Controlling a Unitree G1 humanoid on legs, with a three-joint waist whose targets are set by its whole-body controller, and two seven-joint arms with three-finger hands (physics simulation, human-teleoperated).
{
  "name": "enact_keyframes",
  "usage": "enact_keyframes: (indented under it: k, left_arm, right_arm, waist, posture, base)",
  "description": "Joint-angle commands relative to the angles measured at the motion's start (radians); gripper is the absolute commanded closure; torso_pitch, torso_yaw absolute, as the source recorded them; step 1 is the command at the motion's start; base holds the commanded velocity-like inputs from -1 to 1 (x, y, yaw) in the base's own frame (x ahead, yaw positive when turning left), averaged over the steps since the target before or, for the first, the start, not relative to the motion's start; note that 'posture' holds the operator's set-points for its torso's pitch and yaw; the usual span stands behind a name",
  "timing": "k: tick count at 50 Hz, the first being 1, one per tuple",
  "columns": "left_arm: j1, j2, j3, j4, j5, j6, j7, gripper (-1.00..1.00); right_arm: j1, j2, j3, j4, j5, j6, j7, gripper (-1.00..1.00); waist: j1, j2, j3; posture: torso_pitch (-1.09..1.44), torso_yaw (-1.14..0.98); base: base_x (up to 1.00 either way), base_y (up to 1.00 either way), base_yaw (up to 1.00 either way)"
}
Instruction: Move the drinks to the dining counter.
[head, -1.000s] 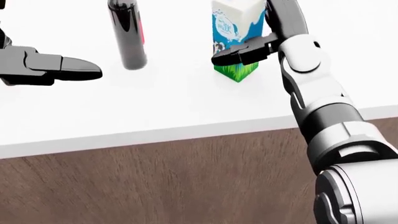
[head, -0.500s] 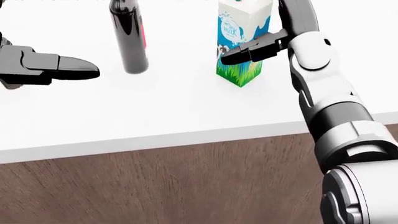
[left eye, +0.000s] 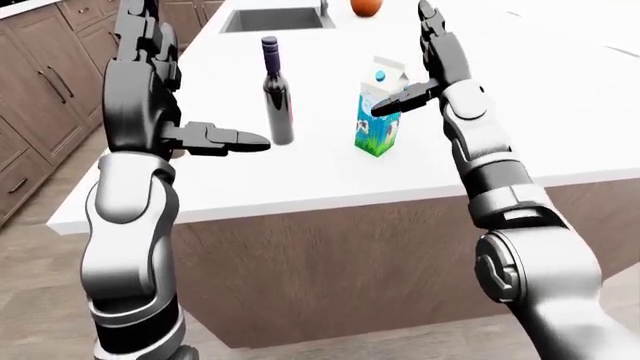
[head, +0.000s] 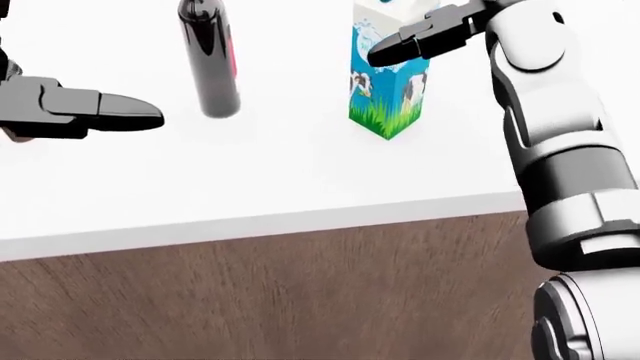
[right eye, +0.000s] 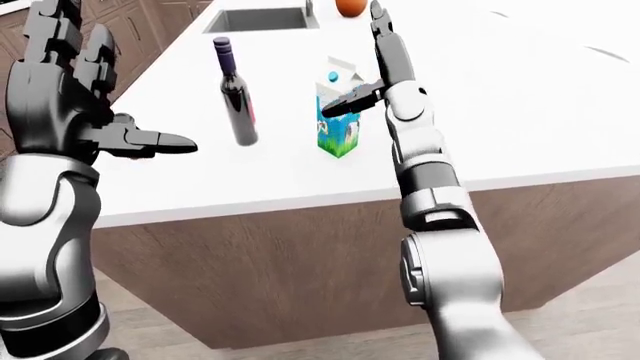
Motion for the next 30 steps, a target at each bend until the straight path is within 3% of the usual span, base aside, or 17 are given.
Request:
enact_keyframes:
  k: [1, 18, 30]
  left_arm:
    - [-0.028, 0.011, 0.011, -0.027, 0.003, -0.026, 0.005, -1.0]
    - [-0.057, 0.028, 0.017, -0.007, 0.006, -0.018, 0.017, -1.0]
    - [-0.05, 0.043, 0.034, 0.011, 0.002, -0.032, 0.025, -1.0]
  right_arm:
    - [-0.012, -0.014, -0.002, -0.122, -0.004, 0.052, 0.006, -1.0]
    - [0.353, -0.049, -0.054, -1.037, -0.047, 0.59, 0.13, -1.0]
    - [0.494, -0.045, -0.073, -1.4, -0.118, 0.793, 0.219, -1.0]
  waist:
    - [0.0, 0.001, -0.028]
    - [0.009, -0.009, -0.023]
    - [0.005, -0.007, -0.023]
  posture:
    - [0.0, 0.0]
    - [0.0, 0.0]
    - [0.0, 0.0]
  base:
    - [0.0, 0.0, 0.0]
    - [0.0, 0.0, 0.0]
    - [0.0, 0.0, 0.0]
